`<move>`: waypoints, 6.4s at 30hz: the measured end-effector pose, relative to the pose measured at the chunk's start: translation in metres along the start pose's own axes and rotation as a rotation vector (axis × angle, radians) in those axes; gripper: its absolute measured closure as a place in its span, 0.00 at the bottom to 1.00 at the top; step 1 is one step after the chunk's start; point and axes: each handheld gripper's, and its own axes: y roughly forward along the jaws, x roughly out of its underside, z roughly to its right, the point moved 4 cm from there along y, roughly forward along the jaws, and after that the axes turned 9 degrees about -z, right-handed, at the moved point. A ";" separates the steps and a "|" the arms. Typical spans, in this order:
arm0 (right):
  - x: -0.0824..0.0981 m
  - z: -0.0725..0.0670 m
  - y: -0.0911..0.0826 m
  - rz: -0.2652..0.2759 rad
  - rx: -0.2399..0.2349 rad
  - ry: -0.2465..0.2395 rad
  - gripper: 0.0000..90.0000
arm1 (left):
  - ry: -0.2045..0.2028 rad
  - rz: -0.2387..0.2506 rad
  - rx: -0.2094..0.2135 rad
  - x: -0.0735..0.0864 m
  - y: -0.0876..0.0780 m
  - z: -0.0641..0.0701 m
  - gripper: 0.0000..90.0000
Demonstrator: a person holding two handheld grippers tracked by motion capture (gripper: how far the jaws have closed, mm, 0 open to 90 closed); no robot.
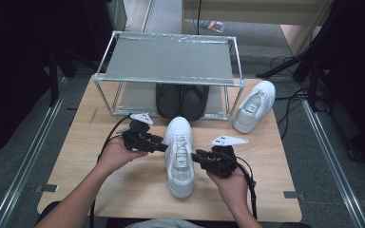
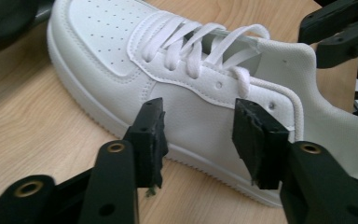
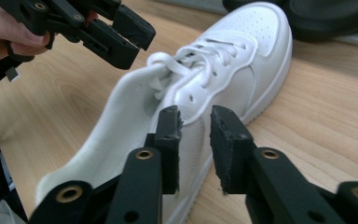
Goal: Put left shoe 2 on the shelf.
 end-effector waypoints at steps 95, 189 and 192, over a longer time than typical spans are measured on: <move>-0.136 0.023 -0.015 -0.044 -0.281 -0.206 0.93 | -0.150 0.125 -0.131 0.074 -0.062 -0.044 0.44; -0.349 0.064 0.064 0.192 0.254 0.380 0.80 | 0.055 0.091 -0.052 0.042 -0.041 -0.023 0.44; -0.350 0.061 0.056 0.202 0.243 0.342 0.75 | 0.050 0.085 -0.050 0.043 -0.041 -0.024 0.44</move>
